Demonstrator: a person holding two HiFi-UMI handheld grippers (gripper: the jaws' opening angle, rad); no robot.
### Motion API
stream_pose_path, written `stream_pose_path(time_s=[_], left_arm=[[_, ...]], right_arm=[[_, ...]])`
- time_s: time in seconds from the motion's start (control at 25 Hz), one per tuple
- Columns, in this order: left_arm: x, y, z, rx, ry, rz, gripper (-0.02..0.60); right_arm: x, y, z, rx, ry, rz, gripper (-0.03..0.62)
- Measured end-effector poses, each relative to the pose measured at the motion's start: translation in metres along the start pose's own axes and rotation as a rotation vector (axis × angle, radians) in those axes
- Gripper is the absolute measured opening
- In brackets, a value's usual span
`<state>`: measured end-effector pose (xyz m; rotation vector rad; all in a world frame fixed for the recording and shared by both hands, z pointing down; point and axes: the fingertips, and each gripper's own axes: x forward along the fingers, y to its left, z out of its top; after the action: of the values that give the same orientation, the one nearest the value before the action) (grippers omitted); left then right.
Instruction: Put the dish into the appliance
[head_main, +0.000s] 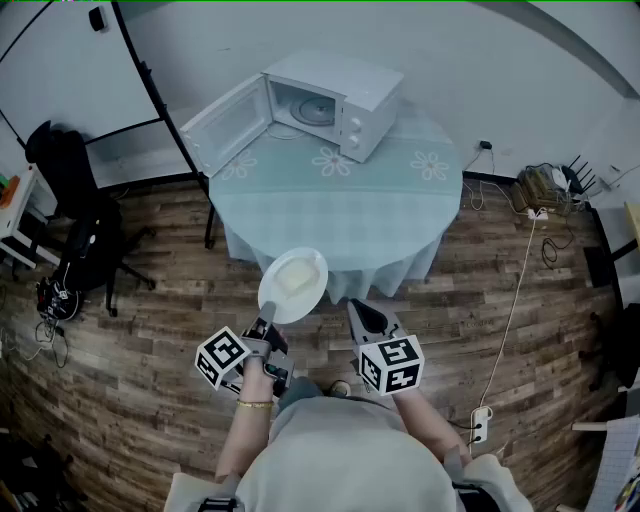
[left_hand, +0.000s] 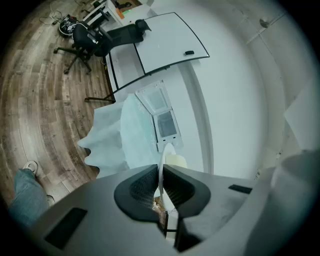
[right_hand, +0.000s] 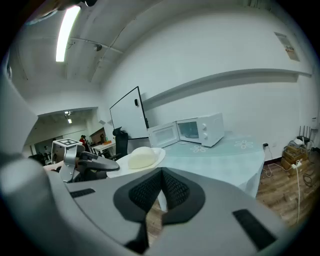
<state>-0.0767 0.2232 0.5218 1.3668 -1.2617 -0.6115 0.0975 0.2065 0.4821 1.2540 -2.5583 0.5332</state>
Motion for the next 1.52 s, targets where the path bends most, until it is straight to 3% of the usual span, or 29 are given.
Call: stream_pose_path(time_s=[0.56,1.52], left_arm=[[-0.027,-0.010,-0.009,0.014,0.008,-0.030,0.032],[-0.022,-0.014,-0.034,-0.064,-0.041,-0.053,0.032]], right_arm=[[-0.019,0.029,0.003,-0.036,-0.008,0.039,0.005],[-0.034,0.007,-0.002,-0.020,-0.016,0.095,0.006]])
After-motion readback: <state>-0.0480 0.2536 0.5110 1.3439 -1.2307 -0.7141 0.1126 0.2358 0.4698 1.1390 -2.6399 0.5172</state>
